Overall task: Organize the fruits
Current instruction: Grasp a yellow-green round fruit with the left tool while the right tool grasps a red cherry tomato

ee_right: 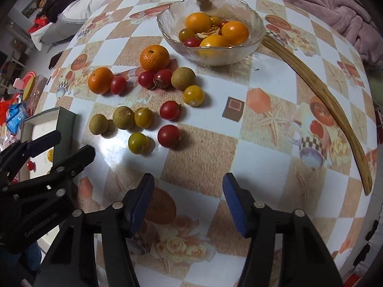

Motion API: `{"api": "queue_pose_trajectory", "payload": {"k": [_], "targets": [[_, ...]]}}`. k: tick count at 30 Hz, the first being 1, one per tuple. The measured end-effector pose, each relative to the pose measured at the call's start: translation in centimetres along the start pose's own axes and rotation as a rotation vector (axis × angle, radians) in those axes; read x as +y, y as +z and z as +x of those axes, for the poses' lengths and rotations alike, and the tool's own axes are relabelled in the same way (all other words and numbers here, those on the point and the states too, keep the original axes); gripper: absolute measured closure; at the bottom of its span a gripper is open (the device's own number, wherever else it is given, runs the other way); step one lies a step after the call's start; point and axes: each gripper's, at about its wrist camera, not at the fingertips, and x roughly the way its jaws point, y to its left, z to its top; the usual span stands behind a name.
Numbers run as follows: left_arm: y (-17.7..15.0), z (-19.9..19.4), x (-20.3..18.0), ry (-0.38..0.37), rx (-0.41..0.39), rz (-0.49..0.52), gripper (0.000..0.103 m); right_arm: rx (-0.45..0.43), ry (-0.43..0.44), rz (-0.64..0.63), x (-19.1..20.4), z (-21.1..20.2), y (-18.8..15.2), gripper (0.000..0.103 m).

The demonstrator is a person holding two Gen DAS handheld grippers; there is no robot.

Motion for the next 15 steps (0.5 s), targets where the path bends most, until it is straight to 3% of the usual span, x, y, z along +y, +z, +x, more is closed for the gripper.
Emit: {"api": "queue_pose_trajectory", "payload": {"k": [8,15], "targets": [[1.2,2.6,-0.4,0.019,0.029,0.012,0.033,-0.006,0.015,-0.031,0.0,1.2,1.8,0.044],[1.7,3.5,-0.3,0.007,0.029,0.009,0.033,-0.021,0.018,-0.047,0.3,1.6,3.1,0.053]]}}
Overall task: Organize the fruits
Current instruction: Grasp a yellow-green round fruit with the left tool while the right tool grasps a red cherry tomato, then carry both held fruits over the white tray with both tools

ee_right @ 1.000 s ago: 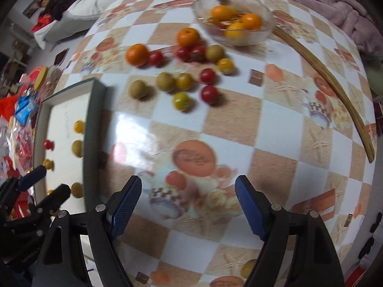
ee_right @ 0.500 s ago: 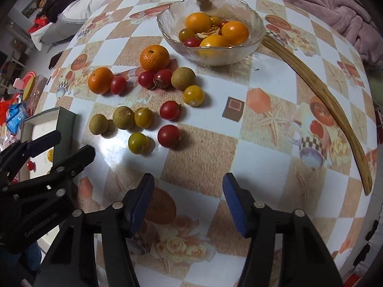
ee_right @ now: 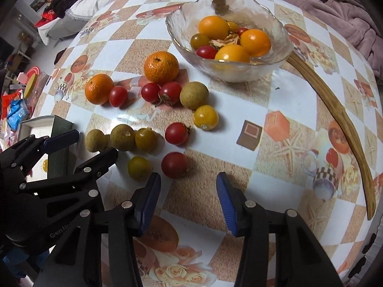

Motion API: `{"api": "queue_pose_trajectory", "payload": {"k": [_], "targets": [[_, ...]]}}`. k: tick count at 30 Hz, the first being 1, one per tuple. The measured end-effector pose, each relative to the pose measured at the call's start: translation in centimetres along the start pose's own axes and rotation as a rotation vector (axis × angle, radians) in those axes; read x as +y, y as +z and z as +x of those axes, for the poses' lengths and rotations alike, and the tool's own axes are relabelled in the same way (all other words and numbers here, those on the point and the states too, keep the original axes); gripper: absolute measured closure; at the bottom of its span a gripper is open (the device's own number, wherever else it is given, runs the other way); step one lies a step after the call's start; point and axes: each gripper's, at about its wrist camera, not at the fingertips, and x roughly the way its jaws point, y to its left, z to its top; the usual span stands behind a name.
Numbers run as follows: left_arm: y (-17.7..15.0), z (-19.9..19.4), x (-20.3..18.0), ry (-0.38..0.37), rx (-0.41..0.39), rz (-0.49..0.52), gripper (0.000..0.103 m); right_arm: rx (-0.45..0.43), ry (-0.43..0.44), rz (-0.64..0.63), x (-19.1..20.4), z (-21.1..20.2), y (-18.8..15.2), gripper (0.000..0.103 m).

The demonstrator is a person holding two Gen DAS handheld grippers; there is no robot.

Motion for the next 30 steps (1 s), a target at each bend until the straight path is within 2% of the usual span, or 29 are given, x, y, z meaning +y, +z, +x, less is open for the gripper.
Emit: {"api": "queue_pose_trajectory", "payload": {"k": [1,3,4,6,7,16,30], "targets": [[0.1,0.0,-0.1,0.0,-0.002,0.002,0.034,-0.004,0.002,-0.003,0.1,0.0,0.1,0.056],[0.1,-0.1,-0.2,-0.011,-0.009,0.009,0.045,-0.007,0.018,-0.007,0.1,0.0,0.2,0.072],[0.2,-0.2,-0.4,-0.01,-0.015,0.017,0.049,-0.009,0.025,-0.01,0.3,-0.1,0.3,0.076],[0.6,-0.2,-0.4,-0.023,-0.019,0.029,0.069,-0.015,0.016,-0.02,0.6,-0.1,0.4,0.079],[0.7,-0.3,-0.6,-0.032,-0.02,0.034,0.074,-0.018,0.02,-0.019,0.6,-0.3,0.4,0.079],[-0.3,-1.8,0.5,-0.114,-0.019,-0.041,0.075,-0.02,0.054,0.041,-0.7,-1.7,-0.9,0.079],[-4.4,-7.1,2.3,-0.135,-0.079,-0.084,0.075,-0.021,0.08,0.024,0.7,-4.1,-3.7,0.079]]}}
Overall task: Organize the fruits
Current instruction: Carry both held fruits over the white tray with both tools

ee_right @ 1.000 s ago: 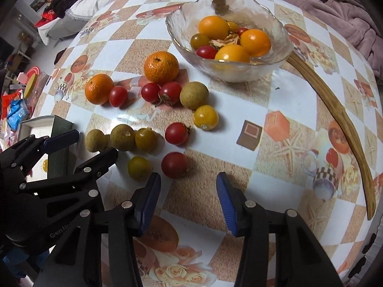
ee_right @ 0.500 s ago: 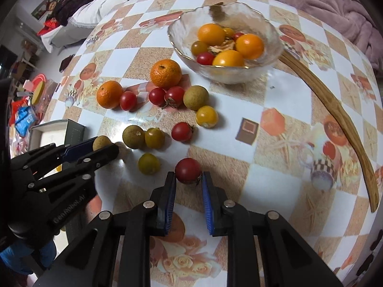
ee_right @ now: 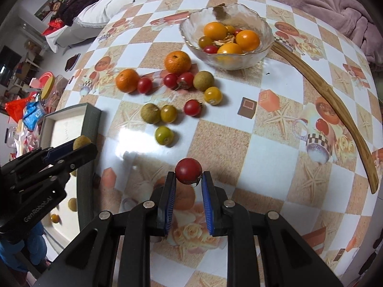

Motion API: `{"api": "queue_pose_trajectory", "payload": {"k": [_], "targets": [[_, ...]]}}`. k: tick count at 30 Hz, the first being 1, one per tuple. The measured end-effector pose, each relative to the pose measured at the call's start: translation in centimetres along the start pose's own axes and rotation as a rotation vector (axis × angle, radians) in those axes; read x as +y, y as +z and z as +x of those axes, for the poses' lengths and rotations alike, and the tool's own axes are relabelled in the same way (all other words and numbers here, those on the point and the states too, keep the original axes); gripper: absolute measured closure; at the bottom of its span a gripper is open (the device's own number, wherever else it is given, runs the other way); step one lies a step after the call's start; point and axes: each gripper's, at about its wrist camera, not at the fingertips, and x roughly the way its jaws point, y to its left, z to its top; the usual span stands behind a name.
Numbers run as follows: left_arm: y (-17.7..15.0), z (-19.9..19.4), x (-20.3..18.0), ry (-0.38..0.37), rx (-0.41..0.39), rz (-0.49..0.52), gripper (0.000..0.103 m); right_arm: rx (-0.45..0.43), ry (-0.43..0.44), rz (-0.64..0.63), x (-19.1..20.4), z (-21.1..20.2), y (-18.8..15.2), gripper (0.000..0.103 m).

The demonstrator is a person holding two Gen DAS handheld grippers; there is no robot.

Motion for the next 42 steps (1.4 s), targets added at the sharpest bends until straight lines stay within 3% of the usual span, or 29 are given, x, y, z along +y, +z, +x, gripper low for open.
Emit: {"api": "queue_pose_trajectory", "payload": {"k": [11,21,30,42], "targets": [[-4.5,-3.6,5.2,0.054,-0.015,-0.1,0.075,0.0,0.024,-0.079,4.5,-1.0,-1.1,0.079],[-7.8,-3.3,10.1,0.11,0.013,-0.205,0.075,0.01,0.078,-0.201,11.9,-0.3,-0.8,0.079],[-8.8,-2.2,12.2,0.143,0.028,-0.226,0.075,0.037,0.119,-0.262,17.6,2.6,1.7,0.079],[-8.9,-0.9,13.7,0.148,0.052,-0.244,0.075,0.07,0.068,-0.315,21.5,7.2,4.7,0.079]]}}
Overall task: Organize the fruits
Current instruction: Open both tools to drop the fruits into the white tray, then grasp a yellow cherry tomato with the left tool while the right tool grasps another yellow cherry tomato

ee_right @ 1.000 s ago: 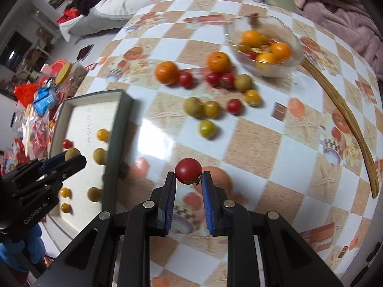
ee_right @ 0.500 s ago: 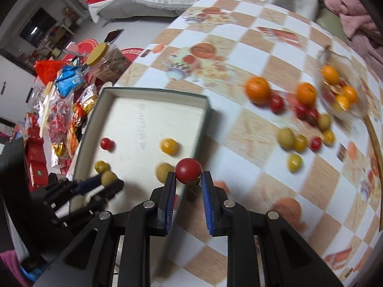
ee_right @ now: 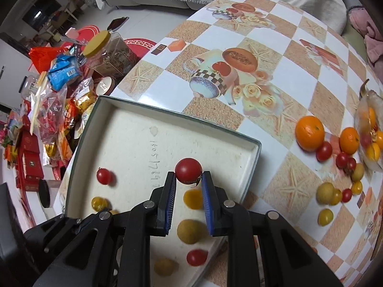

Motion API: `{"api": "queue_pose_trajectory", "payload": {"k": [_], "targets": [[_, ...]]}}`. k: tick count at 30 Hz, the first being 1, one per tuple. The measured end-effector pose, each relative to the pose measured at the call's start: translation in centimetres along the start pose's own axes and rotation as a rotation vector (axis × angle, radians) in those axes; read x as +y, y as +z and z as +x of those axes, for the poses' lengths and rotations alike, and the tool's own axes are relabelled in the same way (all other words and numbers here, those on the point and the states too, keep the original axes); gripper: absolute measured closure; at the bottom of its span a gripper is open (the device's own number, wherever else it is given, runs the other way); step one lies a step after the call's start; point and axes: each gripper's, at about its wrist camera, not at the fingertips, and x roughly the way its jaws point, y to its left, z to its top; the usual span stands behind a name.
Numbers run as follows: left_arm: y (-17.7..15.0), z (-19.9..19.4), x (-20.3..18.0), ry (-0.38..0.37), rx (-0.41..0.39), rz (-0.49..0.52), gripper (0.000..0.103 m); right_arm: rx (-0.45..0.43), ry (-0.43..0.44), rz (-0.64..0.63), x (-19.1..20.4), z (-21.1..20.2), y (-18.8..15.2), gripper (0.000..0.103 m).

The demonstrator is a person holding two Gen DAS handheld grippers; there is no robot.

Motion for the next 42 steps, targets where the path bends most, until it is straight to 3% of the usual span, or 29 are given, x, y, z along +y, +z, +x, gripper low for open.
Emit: {"api": "queue_pose_trajectory", "payload": {"k": [9,10,11,12,13,17,18,20,24,29,31,34,39,42], "targets": [[-0.4,0.3,-0.6,0.024,0.006,0.029,0.075,0.061,-0.023,-0.001,0.4,2.5,0.3,0.074],[-0.4,0.3,-0.6,0.028,0.005,0.034,0.075,0.064,-0.019,-0.008,0.6,2.5,0.4,0.071],[-0.4,0.2,-0.7,0.032,0.005,0.041,0.075,0.067,-0.006,-0.011,0.7,2.5,0.4,0.06],[-0.5,0.2,-0.8,0.036,0.005,0.047,0.075,0.074,-0.004,-0.012,0.8,2.5,0.5,0.043],[-0.5,0.2,-0.9,0.04,0.007,0.053,0.075,0.072,-0.011,-0.01,0.9,2.5,0.6,0.037],[-0.7,0.1,-0.9,0.04,0.013,0.061,0.073,0.046,0.012,0.025,0.3,1.5,0.7,0.027],[-0.8,0.1,-0.9,0.036,0.016,0.065,0.054,0.038,0.016,0.03,0.2,1.1,0.7,0.023],[-1.0,-0.2,-1.0,0.049,-0.003,0.064,0.029,0.017,0.03,0.038,-0.2,0.2,0.6,0.023],[-1.2,-0.6,-1.3,0.065,-0.007,0.089,0.029,-0.029,0.069,0.055,-0.7,-2.0,0.2,0.014],[-1.1,-1.4,-1.7,0.077,-0.017,0.114,0.029,-0.097,0.105,0.099,-2.4,-4.9,-1.0,0.012],[-1.1,-1.9,-2.0,0.077,-0.031,0.129,0.029,-0.121,0.131,0.144,-3.8,-6.1,-2.0,0.0],[-0.9,-2.5,-2.8,0.069,-0.045,0.15,0.029,-0.135,0.152,0.186,-5.7,-7.3,-3.8,0.0],[-0.5,-3.4,-5.1,0.045,-0.066,0.196,0.029,-0.126,0.121,0.204,-8.3,-8.9,-7.4,0.0],[-0.1,-3.9,-6.9,0.03,-0.076,0.234,0.029,-0.083,0.026,0.249,-10.9,-9.5,-10.4,0.0]]}}
